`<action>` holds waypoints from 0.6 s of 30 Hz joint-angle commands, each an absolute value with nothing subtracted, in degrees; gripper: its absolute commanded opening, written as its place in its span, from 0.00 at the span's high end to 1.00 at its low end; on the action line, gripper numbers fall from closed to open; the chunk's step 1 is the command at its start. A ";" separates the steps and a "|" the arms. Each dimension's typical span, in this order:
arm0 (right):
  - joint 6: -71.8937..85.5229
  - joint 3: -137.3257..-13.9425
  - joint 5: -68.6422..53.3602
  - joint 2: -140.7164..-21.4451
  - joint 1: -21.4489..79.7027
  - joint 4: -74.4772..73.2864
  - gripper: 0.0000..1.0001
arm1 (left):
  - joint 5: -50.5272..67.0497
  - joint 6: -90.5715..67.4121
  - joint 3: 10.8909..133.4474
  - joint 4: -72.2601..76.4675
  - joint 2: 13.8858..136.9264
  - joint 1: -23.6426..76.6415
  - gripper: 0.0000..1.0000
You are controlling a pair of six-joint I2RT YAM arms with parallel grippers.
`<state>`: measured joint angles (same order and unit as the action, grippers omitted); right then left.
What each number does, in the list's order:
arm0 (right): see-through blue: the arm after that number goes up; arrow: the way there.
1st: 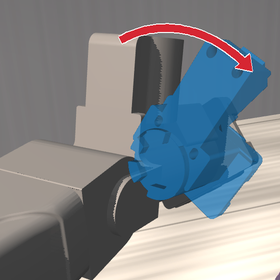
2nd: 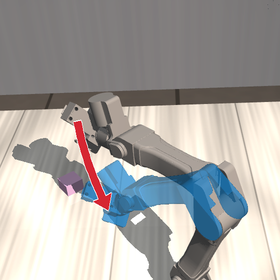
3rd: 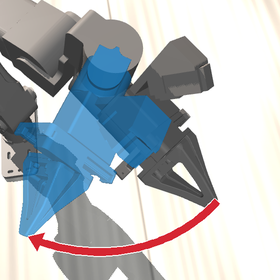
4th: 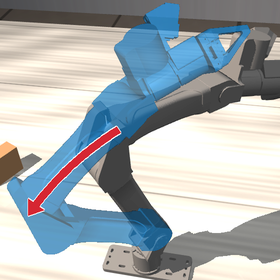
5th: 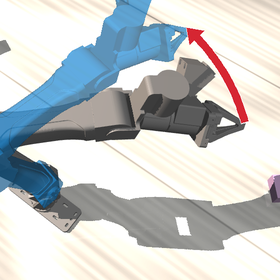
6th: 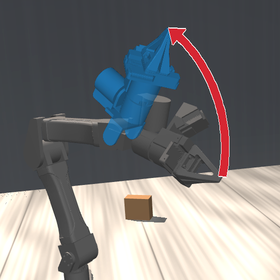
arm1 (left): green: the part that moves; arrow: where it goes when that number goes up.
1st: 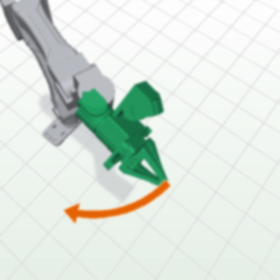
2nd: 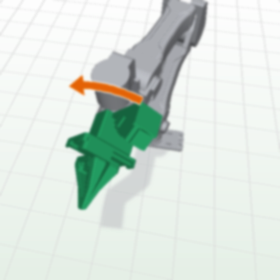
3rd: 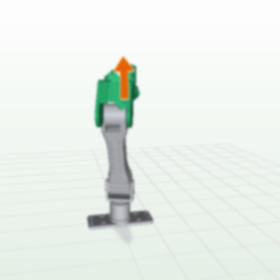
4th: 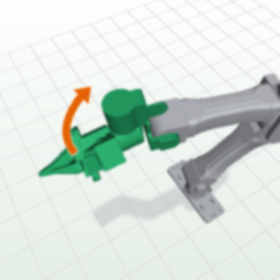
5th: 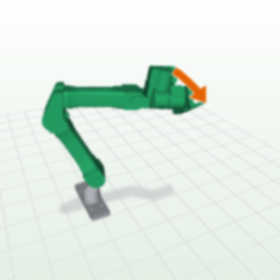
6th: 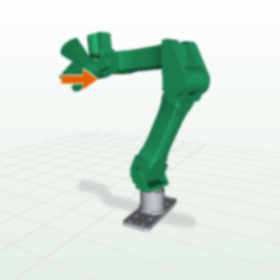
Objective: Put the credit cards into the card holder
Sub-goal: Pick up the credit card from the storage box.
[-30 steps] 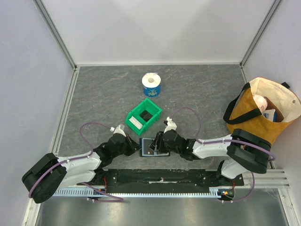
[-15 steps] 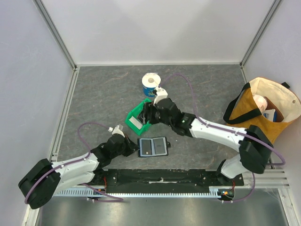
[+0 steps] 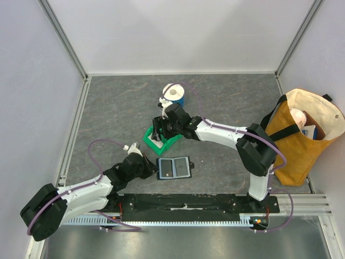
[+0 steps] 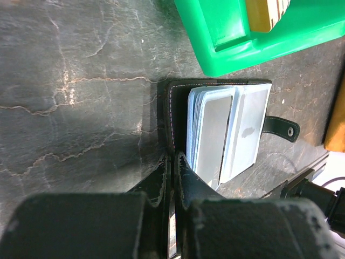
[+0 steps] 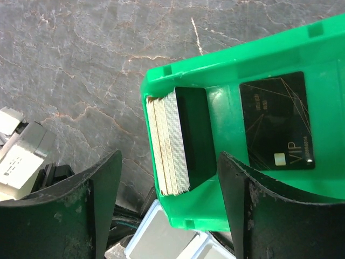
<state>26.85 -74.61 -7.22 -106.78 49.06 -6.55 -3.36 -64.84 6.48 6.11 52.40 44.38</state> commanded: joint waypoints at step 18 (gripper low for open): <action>21.01 -84.90 -20.21 -116.72 47.64 -10.72 0.19 | -7.65 -60.38 6.59 -0.53 55.90 44.38 0.98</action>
<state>22.35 -82.28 -16.95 -116.53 47.72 -10.44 -3.60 -63.96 7.55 6.17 54.17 44.38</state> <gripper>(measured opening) 0.813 0.032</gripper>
